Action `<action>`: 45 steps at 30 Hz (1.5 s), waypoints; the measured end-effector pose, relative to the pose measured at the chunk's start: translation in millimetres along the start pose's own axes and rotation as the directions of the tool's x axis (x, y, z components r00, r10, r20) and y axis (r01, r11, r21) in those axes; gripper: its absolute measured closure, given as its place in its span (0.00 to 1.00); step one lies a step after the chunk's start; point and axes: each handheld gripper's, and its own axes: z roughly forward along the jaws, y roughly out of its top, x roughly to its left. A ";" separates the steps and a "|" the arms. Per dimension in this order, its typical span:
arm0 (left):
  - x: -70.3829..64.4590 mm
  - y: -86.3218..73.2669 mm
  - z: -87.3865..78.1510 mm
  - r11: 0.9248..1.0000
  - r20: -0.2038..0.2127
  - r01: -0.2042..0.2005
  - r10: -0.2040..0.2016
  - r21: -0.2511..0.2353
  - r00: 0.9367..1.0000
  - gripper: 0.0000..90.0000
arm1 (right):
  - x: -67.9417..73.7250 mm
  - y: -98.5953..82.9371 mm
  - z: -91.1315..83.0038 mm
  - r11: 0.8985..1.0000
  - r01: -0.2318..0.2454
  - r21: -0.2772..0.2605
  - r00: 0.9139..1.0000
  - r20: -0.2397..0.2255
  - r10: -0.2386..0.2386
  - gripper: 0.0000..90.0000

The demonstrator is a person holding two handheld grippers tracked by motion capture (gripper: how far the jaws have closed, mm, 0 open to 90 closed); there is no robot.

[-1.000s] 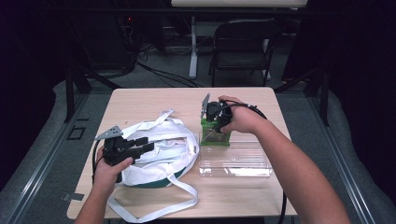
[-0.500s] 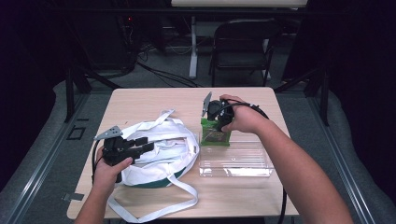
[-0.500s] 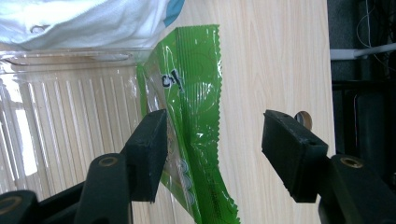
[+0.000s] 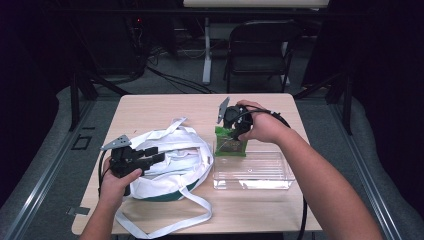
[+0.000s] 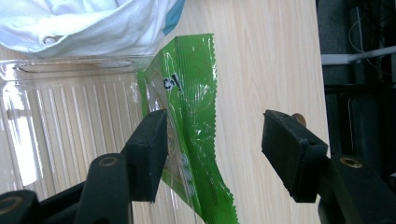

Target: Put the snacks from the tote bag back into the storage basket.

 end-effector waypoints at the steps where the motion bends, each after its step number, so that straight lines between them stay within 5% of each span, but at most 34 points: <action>1: 0.0 -0.2 0.4 1.000 0.000 0.001 -0.001 -0.005 1.000 0.59 | -0.2 -0.4 -2.3 1.000 -0.002 -0.004 1.000 0.004 0.002 0.45; 15: -0.4 0.0 -0.8 1.000 0.001 0.005 -0.005 -0.011 1.000 0.59 | 0.6 -3.0 -30.8 0.999 -0.031 -0.035 0.998 0.048 0.033 0.45; 25: -0.3 -0.6 -0.6 1.000 0.002 0.011 -0.011 -0.011 1.000 0.59 | 3.3 -20.1 -43.3 0.991 -0.130 -0.036 0.990 0.051 0.132 0.48; 30: 0.6 -0.7 -0.6 1.000 -0.002 0.014 -0.014 -0.014 1.000 0.58 | 4.9 -30.2 -53.9 0.978 -0.197 -0.068 0.979 0.044 0.201 0.48; 34: 0.8 -0.6 -0.3 1.000 -0.002 0.013 -0.013 -0.013 1.000 0.58 | 7.6 -38.1 -60.5 0.963 -0.259 -0.074 0.964 0.051 0.263 0.49; 37: 1.2 -0.6 0.0 1.000 0.002 0.013 -0.013 -0.010 1.000 0.58 | 10.2 -43.6 -64.2 0.944 -0.320 -0.079 0.943 0.075 0.326 0.50; 45: 2.0 -0.9 -0.2 1.000 -0.001 0.016 -0.016 -0.011 1.000 0.58 | 19.7 -56.8 -64.6 0.854 -0.504 -0.127 0.859 0.032 0.512 0.51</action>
